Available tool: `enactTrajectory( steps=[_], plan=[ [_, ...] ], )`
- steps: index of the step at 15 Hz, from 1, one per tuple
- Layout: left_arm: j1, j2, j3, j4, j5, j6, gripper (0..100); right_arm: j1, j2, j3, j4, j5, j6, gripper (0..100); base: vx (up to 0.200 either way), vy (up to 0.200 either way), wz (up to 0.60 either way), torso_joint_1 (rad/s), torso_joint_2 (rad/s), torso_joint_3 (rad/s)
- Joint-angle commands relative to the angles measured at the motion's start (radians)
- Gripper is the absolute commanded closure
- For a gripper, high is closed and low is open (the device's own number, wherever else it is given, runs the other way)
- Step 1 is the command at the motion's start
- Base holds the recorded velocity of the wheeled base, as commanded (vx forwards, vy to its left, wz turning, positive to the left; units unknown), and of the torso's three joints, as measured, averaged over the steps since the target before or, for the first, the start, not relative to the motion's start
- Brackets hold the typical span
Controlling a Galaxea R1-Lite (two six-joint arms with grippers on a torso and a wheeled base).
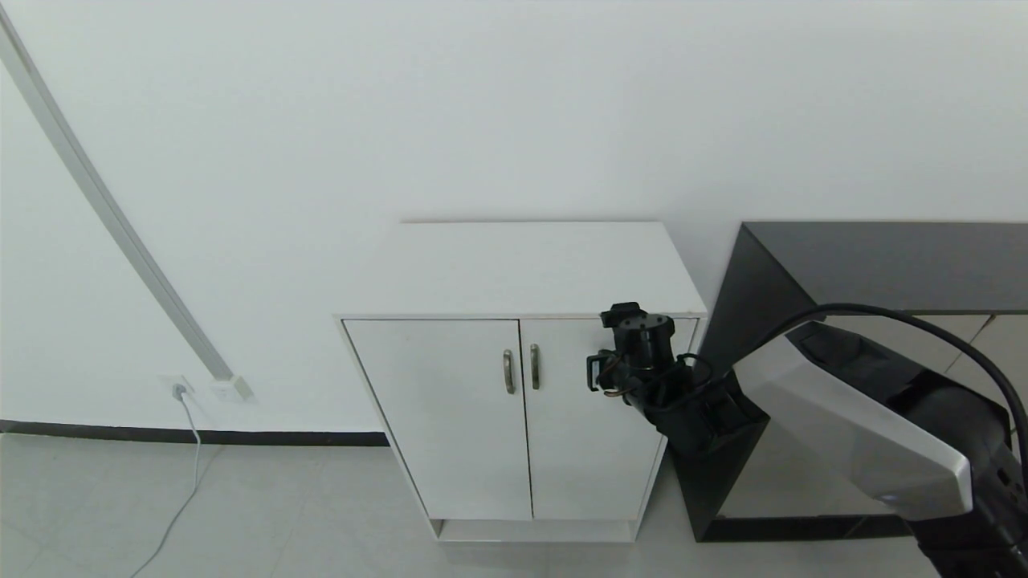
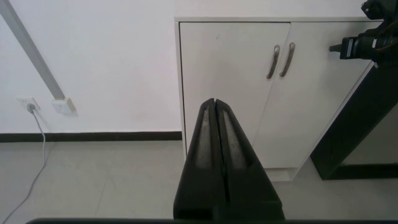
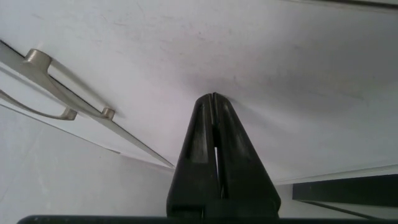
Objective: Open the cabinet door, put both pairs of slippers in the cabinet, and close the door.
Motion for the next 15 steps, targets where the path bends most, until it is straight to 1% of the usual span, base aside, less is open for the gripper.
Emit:
enactTrajectory(
  steps=[1,4,5,8,10,12,13,14,15],
  plan=[
    [0.0,0.0,0.0,0.0,0.0,0.0,100,0.0,0.014,-0.01,-0.001,-0.001,0.0,100,0.0,0.0,0.0,0.0,0.0,0.0],
    [0.0,0.0,0.0,0.0,0.0,0.0,100,0.002,0.004,-0.001,-0.002,-0.004,-0.001,100,0.0,0.0,0.0,0.0,0.0,0.0],
    [0.0,0.0,0.0,0.0,0.0,0.0,100,0.003,-0.014,0.02,-0.006,-0.006,-0.001,100,0.0,0.0,0.0,0.0,0.0,0.0],
    [0.0,0.0,0.0,0.0,0.0,0.0,100,0.009,-0.198,0.238,-0.032,-0.013,0.0,100,0.0,0.0,0.0,0.0,0.0,0.0],
    [0.0,0.0,0.0,0.0,0.0,0.0,100,0.0,-0.376,0.427,-0.058,-0.027,0.0,100,0.0,0.0,0.0,0.0,0.0,0.0],
    [0.0,0.0,0.0,0.0,0.0,0.0,100,-0.038,-0.56,0.602,-0.056,-0.053,-0.001,100,0.0,0.0,0.0,0.0,0.0,0.0],
    [0.0,0.0,0.0,0.0,0.0,0.0,100,-0.058,-0.625,0.662,-0.055,-0.068,-0.001,100,0.0,0.0,0.0,0.0,0.0,0.0],
    [0.0,0.0,0.0,0.0,0.0,0.0,100,-0.101,-0.758,0.786,-0.05,-0.119,-0.001,100,0.0,0.0,0.0,0.0,0.0,0.0],
    [0.0,0.0,0.0,0.0,0.0,0.0,100,-0.138,-0.853,0.879,-0.041,-0.154,-0.007,100,0.0,0.0,0.0,0.0,0.0,0.0]
  ],
)
